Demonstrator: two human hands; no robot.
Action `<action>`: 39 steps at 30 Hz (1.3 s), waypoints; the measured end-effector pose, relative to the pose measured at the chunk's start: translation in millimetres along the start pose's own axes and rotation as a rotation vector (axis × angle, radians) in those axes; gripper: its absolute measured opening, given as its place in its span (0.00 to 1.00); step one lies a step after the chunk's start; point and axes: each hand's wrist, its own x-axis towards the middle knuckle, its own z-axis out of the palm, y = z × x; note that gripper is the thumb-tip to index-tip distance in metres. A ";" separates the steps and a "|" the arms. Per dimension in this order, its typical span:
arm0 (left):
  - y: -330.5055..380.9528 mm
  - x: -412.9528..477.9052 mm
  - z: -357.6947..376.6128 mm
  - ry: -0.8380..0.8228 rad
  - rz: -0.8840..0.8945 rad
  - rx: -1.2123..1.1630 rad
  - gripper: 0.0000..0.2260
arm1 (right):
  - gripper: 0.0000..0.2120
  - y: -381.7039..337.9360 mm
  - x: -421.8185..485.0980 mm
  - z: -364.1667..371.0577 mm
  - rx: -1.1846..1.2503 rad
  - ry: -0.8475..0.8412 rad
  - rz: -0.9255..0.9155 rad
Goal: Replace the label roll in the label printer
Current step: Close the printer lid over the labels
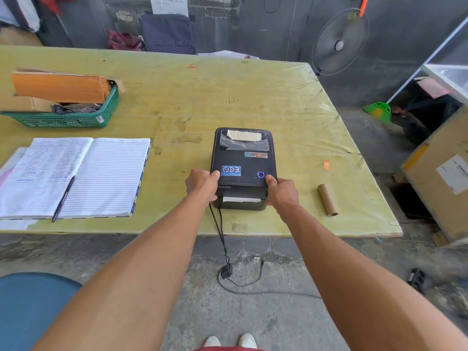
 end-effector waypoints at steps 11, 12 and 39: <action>-0.2 -0.2 -0.5 -0.008 0.003 -0.014 0.20 | 0.21 0.7 1.2 0.2 0.006 -0.006 0.010; -0.3 -0.1 -0.7 -0.007 0.004 -0.012 0.20 | 0.21 0.7 1.1 0.3 0.006 -0.006 0.012; 2.8 2.5 -0.7 -0.043 0.023 0.108 0.08 | 0.20 -2.9 4.3 -4.9 -0.041 -0.033 0.008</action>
